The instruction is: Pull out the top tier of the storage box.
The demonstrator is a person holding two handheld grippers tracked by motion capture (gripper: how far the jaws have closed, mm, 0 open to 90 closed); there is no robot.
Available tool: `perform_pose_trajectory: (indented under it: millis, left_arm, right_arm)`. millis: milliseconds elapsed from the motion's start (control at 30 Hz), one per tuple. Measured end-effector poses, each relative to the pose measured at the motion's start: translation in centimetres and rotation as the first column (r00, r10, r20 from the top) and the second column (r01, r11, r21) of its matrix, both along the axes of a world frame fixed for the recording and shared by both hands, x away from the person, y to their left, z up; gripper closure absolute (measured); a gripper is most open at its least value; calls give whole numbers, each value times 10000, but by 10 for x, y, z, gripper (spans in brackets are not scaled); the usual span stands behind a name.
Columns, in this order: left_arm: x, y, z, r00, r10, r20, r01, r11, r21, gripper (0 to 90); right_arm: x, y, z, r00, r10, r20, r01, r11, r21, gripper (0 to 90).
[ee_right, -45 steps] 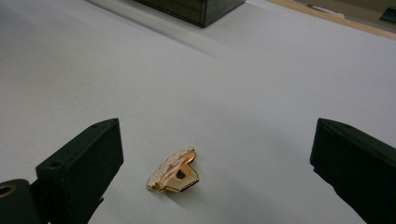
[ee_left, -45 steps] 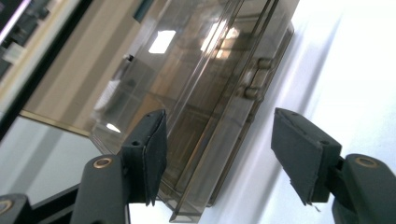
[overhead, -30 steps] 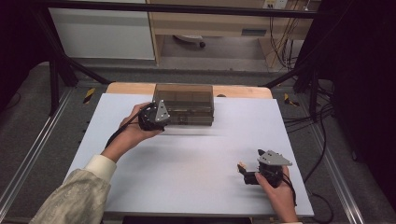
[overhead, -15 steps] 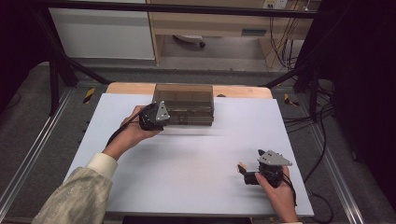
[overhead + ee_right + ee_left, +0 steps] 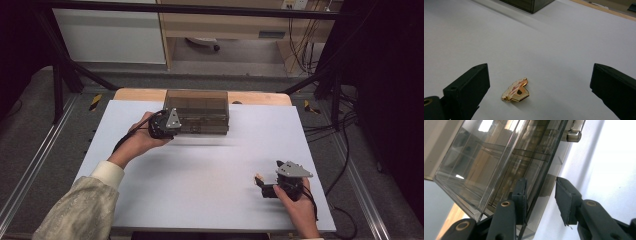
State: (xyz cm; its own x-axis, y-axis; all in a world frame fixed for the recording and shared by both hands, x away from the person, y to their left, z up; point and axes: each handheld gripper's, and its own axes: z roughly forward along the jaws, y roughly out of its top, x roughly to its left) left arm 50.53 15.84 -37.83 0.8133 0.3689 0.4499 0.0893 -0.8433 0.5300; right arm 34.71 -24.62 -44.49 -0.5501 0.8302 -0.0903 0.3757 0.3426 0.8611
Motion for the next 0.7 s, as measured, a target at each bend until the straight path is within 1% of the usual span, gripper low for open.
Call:
perform_pose_trajectory:
  millis: [67, 233, 433, 467, 700]
  left_arm:
    - [0, 0, 1, 9999, -96, -39, 96, 9999, 129, 632]
    - [-1, 1, 2, 9996, -267, -114, 270, 9993, 257, 647]
    - [-3, 1, 3, 9992, -324, -235, 334, 9985, 441, 653]
    - [-4, 1, 4, 9989, -380, -264, 394, 9977, 554, 659]
    - [-8, 2, 5, 9980, -538, -340, 560, 9960, 692, 665]
  right_arm:
    - [0, 0, 0, 10000, 5, 19, -5, 10000, 4, 34]
    - [0, 0, 0, 10000, 22, -11, -22, 10000, -5, 34]
    - [0, 1, 0, 10000, 41, 12, -41, 10000, -30, 35]
    - [0, 1, 0, 10000, 46, 7, -46, 10000, -10, 35]
    - [0, 1, 0, 10000, 80, 25, -80, 10000, 21, 37]
